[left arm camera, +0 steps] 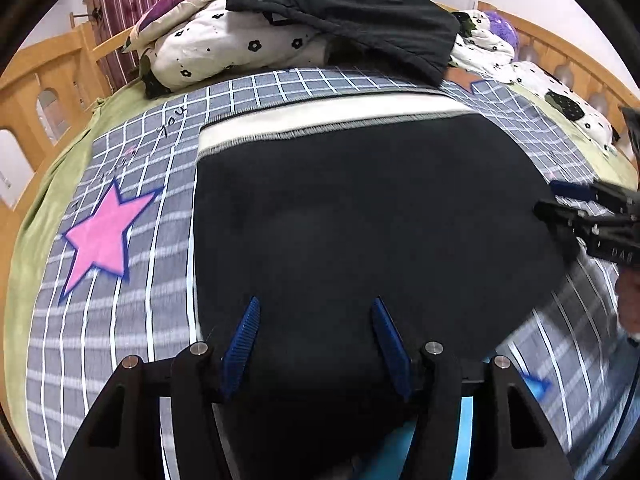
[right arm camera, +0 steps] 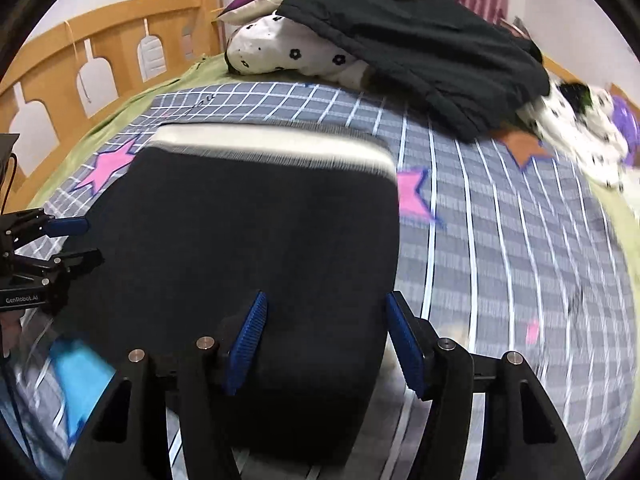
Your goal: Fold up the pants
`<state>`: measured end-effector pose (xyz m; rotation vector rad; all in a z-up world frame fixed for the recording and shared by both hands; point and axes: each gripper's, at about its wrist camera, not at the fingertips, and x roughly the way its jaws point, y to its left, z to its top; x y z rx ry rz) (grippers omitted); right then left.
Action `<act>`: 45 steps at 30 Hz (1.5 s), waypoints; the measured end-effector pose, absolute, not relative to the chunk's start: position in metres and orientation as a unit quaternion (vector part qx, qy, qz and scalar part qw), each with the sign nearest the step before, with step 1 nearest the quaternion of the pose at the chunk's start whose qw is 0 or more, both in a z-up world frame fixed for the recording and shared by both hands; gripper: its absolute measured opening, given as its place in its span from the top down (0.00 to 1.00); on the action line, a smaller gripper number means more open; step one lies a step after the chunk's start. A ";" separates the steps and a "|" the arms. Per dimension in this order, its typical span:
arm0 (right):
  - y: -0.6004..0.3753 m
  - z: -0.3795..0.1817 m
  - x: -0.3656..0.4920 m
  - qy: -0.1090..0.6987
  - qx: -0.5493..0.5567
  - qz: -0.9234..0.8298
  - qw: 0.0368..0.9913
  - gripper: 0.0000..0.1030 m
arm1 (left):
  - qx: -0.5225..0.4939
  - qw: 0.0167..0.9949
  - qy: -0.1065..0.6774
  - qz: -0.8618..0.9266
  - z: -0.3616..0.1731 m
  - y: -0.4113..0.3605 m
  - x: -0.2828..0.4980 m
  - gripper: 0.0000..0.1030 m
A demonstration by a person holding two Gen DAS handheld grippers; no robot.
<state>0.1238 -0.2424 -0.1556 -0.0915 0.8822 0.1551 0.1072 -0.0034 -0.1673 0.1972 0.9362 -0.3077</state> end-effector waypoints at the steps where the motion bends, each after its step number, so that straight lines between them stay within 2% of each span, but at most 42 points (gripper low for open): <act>1: -0.244 -0.158 0.112 0.427 -0.034 0.073 0.900 0.41 | 0.098 0.879 0.444 -0.142 -0.166 -0.002 0.096 0.45; 7: -0.251 -0.168 0.071 0.442 0.007 0.062 0.895 0.41 | 0.067 0.883 0.447 -0.124 -0.168 0.026 0.058 0.44; 11: -0.255 -0.156 0.063 0.426 0.025 0.059 0.902 0.41 | 0.031 0.870 0.477 -0.117 -0.178 0.045 0.044 0.44; 18: -0.246 -0.150 0.061 0.419 0.020 0.076 0.905 0.41 | 0.112 0.882 0.455 -0.061 -0.189 0.047 0.025 0.44; 23: -0.234 -0.150 0.060 0.414 -0.005 0.085 0.906 0.41 | 0.114 0.886 0.446 -0.058 -0.192 0.038 0.032 0.44; 24: -0.233 -0.150 0.060 0.416 -0.008 0.085 0.906 0.41 | 0.116 0.889 0.439 -0.057 -0.191 0.035 0.035 0.50; 25: -0.232 -0.152 0.060 0.417 -0.012 0.084 0.905 0.41 | 0.116 0.895 0.428 -0.052 -0.190 0.033 0.039 0.71; 26: -0.232 -0.152 0.060 0.419 -0.013 0.083 0.904 0.41 | 0.105 0.903 0.414 -0.046 -0.187 0.032 0.044 0.83; 27: -0.232 -0.154 0.061 0.421 -0.016 0.082 0.903 0.41 | 0.087 0.909 0.406 -0.043 -0.184 0.035 0.046 0.89; 28: -0.232 -0.154 0.061 0.423 -0.017 0.079 0.903 0.41 | 0.055 0.917 0.392 -0.047 -0.178 0.042 0.045 0.89; 30: -0.234 -0.155 0.062 0.425 -0.016 0.074 0.902 0.41 | 0.021 0.926 0.372 -0.055 -0.172 0.052 0.040 0.89; 33: -0.235 -0.158 0.064 0.430 -0.015 0.072 0.900 0.41 | 0.021 0.901 0.431 -0.051 -0.196 0.056 0.048 0.88; 35: -0.231 -0.161 0.065 0.435 -0.026 0.070 0.897 0.41 | 0.003 0.896 0.440 -0.057 -0.201 0.061 0.046 0.86; 36: -0.228 -0.161 0.065 0.434 -0.036 0.068 0.898 0.41 | -0.002 0.895 0.442 -0.064 -0.197 0.063 0.042 0.83; 37: -0.227 -0.161 0.064 0.432 -0.042 0.067 0.898 0.41 | -0.003 0.890 0.450 -0.071 -0.192 0.064 0.040 0.74; 39: -0.226 -0.157 0.062 0.424 -0.050 0.075 0.901 0.41 | -0.009 0.891 0.447 -0.080 -0.187 0.069 0.030 0.68; 45: -0.234 -0.130 0.044 0.351 -0.036 0.096 0.931 0.41 | -0.042 0.909 0.398 -0.113 -0.164 0.081 0.012 0.68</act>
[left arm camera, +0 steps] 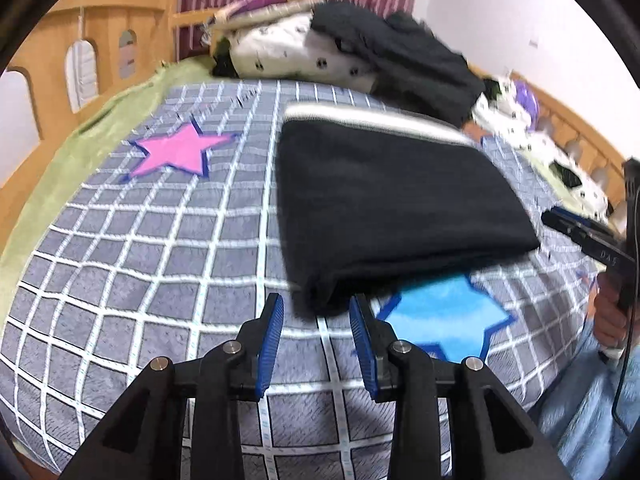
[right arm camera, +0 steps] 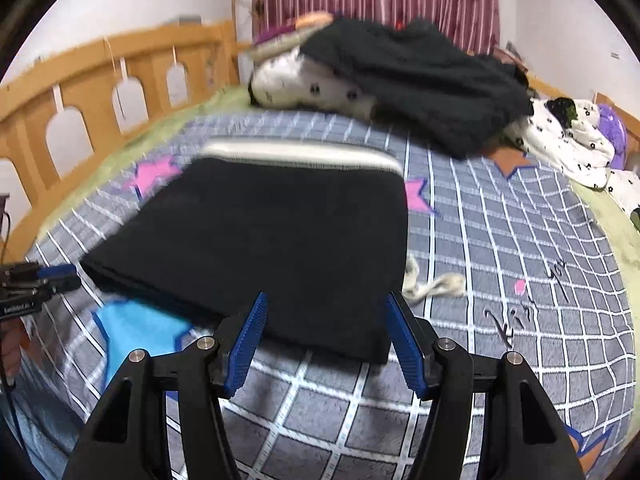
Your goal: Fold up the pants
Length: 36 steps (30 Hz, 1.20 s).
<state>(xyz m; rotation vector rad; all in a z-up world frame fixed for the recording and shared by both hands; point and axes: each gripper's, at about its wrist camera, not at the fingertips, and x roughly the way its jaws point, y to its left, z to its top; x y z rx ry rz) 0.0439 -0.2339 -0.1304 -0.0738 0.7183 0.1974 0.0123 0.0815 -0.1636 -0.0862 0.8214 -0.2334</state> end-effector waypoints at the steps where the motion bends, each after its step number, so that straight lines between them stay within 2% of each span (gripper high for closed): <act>1: -0.234 -0.128 0.044 0.345 -0.029 0.100 0.933 0.41 | -0.046 0.913 0.389 -0.115 -0.161 0.079 0.015 0.68; 6: -0.220 -0.133 0.057 0.338 -0.035 0.098 0.935 0.45 | -0.036 0.918 0.380 -0.105 -0.155 0.059 0.050 0.68; 8: -0.214 -0.140 0.063 0.348 -0.042 0.097 0.932 0.47 | -0.034 0.911 0.400 -0.093 -0.163 0.053 0.059 0.68; 11: -0.209 -0.163 0.075 0.395 -0.066 0.071 0.913 0.53 | -0.039 0.900 0.428 -0.074 -0.181 0.049 0.064 0.68; 12: -0.208 -0.174 0.080 0.420 -0.077 0.058 0.902 0.53 | -0.032 0.902 0.425 -0.071 -0.180 0.047 0.062 0.67; 16: -0.206 -0.172 0.073 0.412 -0.092 0.057 0.905 0.53 | -0.024 0.900 0.430 -0.069 -0.179 0.044 0.058 0.65; 26: -0.230 -0.148 0.076 0.401 -0.025 0.057 0.914 0.51 | -0.065 0.897 0.433 -0.060 -0.157 0.043 0.075 0.64; 28: -0.237 -0.140 0.084 0.394 -0.011 0.055 0.918 0.47 | -0.069 0.901 0.424 -0.067 -0.145 0.040 0.087 0.57; 32: -0.244 -0.120 0.111 0.390 -0.023 0.026 0.920 0.45 | -0.035 0.913 0.401 -0.071 -0.125 0.028 0.112 0.56; 36: -0.249 -0.099 0.155 0.380 -0.024 0.028 0.924 0.45 | -0.028 0.921 0.382 -0.073 -0.119 0.021 0.146 0.50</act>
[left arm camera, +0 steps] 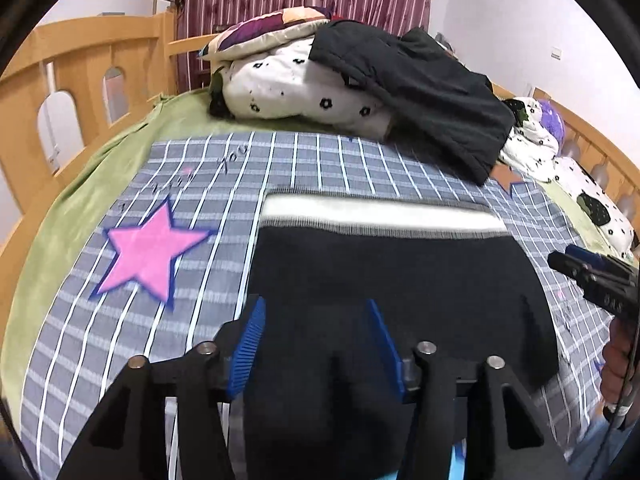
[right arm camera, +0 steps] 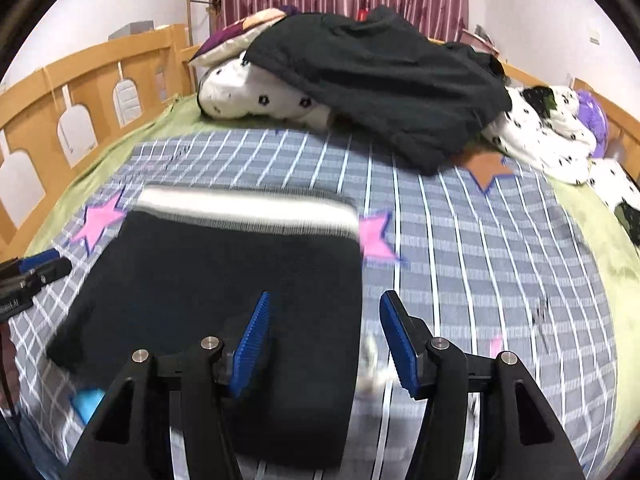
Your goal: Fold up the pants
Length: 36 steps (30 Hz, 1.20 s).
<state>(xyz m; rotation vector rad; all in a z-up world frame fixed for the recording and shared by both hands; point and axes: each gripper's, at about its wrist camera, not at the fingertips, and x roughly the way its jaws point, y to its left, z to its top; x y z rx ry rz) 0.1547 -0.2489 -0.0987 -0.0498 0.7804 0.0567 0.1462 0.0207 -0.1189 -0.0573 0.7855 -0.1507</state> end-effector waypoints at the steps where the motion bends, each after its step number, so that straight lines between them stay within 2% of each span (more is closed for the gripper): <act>1: -0.250 -0.097 0.166 0.381 -0.021 0.024 0.924 0.45 | -0.029 0.920 0.382 -0.077 -0.120 0.020 0.154 0.50; 7: -0.258 -0.110 0.236 0.405 0.024 0.035 0.913 0.45 | -0.021 0.925 0.363 -0.108 -0.130 0.029 0.205 0.50; 10: -0.261 -0.124 0.250 0.397 0.053 0.047 0.915 0.45 | -0.046 0.915 0.384 -0.116 -0.145 0.033 0.233 0.50; 11: -0.259 -0.132 0.254 0.404 0.051 0.048 0.912 0.53 | -0.049 0.913 0.388 -0.120 -0.148 0.033 0.237 0.50; 13: -0.250 -0.158 0.267 0.430 0.010 0.037 0.902 0.54 | -0.017 0.910 0.401 -0.109 -0.159 0.024 0.249 0.50; 15: -0.249 -0.154 0.270 0.425 0.001 0.044 0.904 0.54 | 0.023 0.902 0.419 -0.100 -0.171 0.013 0.261 0.50; 16: -0.251 -0.148 0.273 0.431 0.004 0.046 0.901 0.60 | 0.023 0.903 0.416 -0.101 -0.171 0.012 0.263 0.50; 17: -0.254 -0.140 0.274 0.425 0.011 0.042 0.904 0.72 | 0.013 0.906 0.410 -0.105 -0.169 0.013 0.267 0.50; 18: -0.256 -0.133 0.273 0.411 0.016 0.040 0.910 0.75 | 0.005 0.908 0.405 -0.106 -0.166 0.014 0.270 0.50; 19: -0.255 -0.128 0.274 0.405 0.013 0.038 0.913 0.74 | -0.003 0.909 0.403 -0.105 -0.163 0.015 0.273 0.50; 22: -0.250 -0.135 0.283 0.417 -0.012 0.046 0.908 0.47 | -0.035 0.902 0.418 -0.101 -0.165 0.025 0.283 0.49; 24: -0.256 -0.148 0.286 0.431 -0.005 0.048 0.901 0.46 | -0.053 0.895 0.431 -0.102 -0.171 0.035 0.284 0.39; 27: -0.276 -0.156 0.290 0.447 0.059 0.081 0.889 0.46 | -0.114 0.872 0.458 -0.130 -0.188 0.057 0.292 0.31; 29: -0.282 -0.159 0.293 0.459 0.088 0.098 0.879 0.45 | -0.161 0.854 0.472 -0.151 -0.200 0.069 0.296 0.30; 30: -0.287 -0.162 0.293 0.463 0.112 0.107 0.873 0.46 | -0.178 0.846 0.477 -0.158 -0.204 0.073 0.297 0.32; 31: -0.289 -0.165 0.294 0.463 0.127 0.113 0.870 0.47 | -0.188 0.842 0.479 -0.163 -0.207 0.074 0.298 0.38; 32: -0.290 -0.168 0.294 0.464 0.139 0.122 0.866 0.54 | -0.196 0.839 0.477 -0.172 -0.209 0.074 0.298 0.46; 33: -0.290 -0.169 0.294 0.462 0.145 0.132 0.865 0.55 | -0.198 0.838 0.474 -0.182 -0.208 0.071 0.297 0.55; 34: -0.289 -0.167 0.293 0.458 0.145 0.132 0.867 0.62 | -0.194 0.843 0.468 -0.180 -0.204 0.069 0.294 0.67; 35: -0.289 -0.165 0.291 0.447 0.144 0.129 0.873 0.73 | -0.186 0.851 0.456 -0.182 -0.196 0.065 0.288 0.71; 36: -0.290 -0.159 0.286 0.431 0.140 0.128 0.882 0.77 | -0.178 0.859 0.445 -0.181 -0.189 0.062 0.285 0.72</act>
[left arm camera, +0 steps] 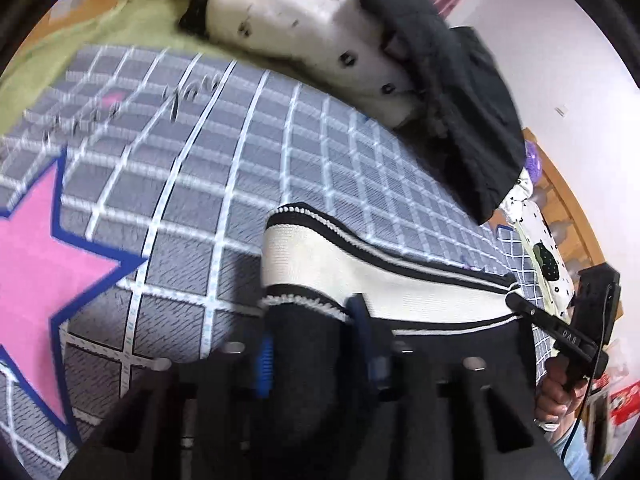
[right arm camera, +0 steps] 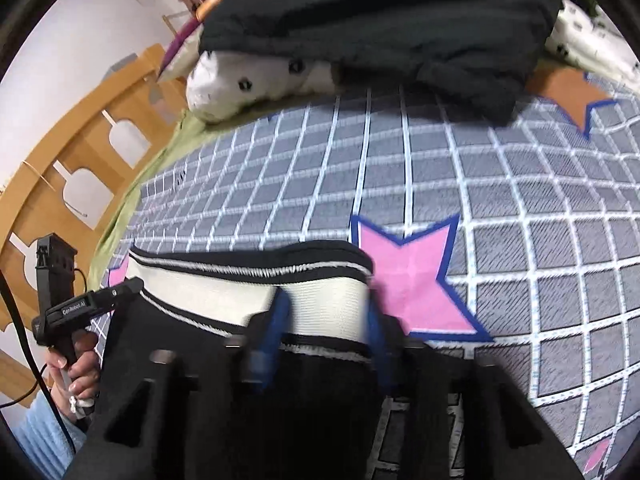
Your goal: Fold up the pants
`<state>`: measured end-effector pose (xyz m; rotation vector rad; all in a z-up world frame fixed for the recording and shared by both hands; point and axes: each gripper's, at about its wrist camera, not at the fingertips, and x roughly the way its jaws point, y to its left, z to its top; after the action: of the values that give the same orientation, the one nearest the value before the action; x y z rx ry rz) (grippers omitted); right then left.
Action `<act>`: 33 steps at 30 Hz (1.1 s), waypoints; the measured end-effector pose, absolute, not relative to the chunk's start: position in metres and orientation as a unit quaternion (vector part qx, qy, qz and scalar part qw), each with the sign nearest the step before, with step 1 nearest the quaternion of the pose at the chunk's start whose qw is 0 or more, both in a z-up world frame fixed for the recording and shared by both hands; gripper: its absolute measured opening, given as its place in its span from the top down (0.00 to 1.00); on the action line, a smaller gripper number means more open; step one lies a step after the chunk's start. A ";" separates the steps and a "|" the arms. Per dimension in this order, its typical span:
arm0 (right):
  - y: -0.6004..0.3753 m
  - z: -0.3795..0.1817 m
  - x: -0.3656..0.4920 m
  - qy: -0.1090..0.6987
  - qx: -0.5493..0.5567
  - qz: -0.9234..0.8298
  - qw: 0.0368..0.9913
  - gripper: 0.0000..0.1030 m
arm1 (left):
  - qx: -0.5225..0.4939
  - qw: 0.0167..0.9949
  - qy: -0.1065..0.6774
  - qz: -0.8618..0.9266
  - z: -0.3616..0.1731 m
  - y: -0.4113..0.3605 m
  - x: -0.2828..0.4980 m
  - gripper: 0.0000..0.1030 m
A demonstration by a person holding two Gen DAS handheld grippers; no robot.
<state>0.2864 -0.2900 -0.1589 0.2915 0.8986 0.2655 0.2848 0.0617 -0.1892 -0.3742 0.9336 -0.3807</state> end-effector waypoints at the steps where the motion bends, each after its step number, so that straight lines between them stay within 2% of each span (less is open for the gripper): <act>1: -0.290 -0.153 0.283 0.419 0.137 0.129 0.888 0.80 | -0.167 0.868 0.431 -0.182 -0.181 0.058 0.279 0.72; 3: -0.288 -0.142 0.276 0.399 0.123 0.133 0.899 0.81 | -0.144 0.874 0.429 -0.179 -0.179 0.052 0.279 0.71; 4: -0.286 -0.142 0.277 0.401 0.113 0.129 0.900 0.81 | -0.131 0.871 0.441 -0.171 -0.186 0.049 0.282 0.67; 8: -0.279 -0.165 0.288 0.435 0.080 0.103 0.891 0.74 | -0.155 0.861 0.458 -0.159 -0.194 0.057 0.288 0.56; 9: -0.280 -0.163 0.288 0.437 0.077 0.101 0.890 0.71 | -0.152 0.859 0.461 -0.161 -0.188 0.058 0.288 0.55; 10: -0.280 -0.158 0.288 0.441 0.062 0.090 0.891 0.61 | -0.144 0.864 0.457 -0.157 -0.183 0.058 0.286 0.55; 11: -0.283 -0.152 0.286 0.440 0.050 0.081 0.893 0.58 | -0.140 0.868 0.450 -0.154 -0.179 0.059 0.285 0.55; 14: -0.275 -0.130 0.274 0.392 0.003 0.055 0.918 0.58 | -0.131 0.883 0.427 -0.142 -0.167 0.056 0.282 0.54; 17: -0.271 -0.122 0.271 0.366 0.031 0.069 0.928 0.58 | -0.100 0.896 0.413 -0.128 -0.161 0.043 0.282 0.54; 19: -0.261 -0.126 0.271 0.367 0.029 0.091 0.925 0.58 | -0.071 0.904 0.406 -0.113 -0.160 0.035 0.282 0.54; 24: -0.227 -0.153 0.274 0.387 -0.073 0.052 0.918 0.60 | -0.030 0.930 0.355 -0.095 -0.148 0.023 0.274 0.53; 30: -0.235 -0.150 0.273 0.392 -0.053 0.058 0.917 0.59 | 0.017 0.911 0.398 -0.107 -0.166 0.008 0.278 0.52; 33: -0.237 -0.143 0.266 0.398 -0.059 0.052 0.914 0.59 | 0.015 0.905 0.407 -0.124 -0.165 0.010 0.271 0.48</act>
<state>0.2661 -0.2366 -0.1430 -0.1211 0.8199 0.1062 0.2706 0.0099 -0.1652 0.0317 0.8408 -0.2564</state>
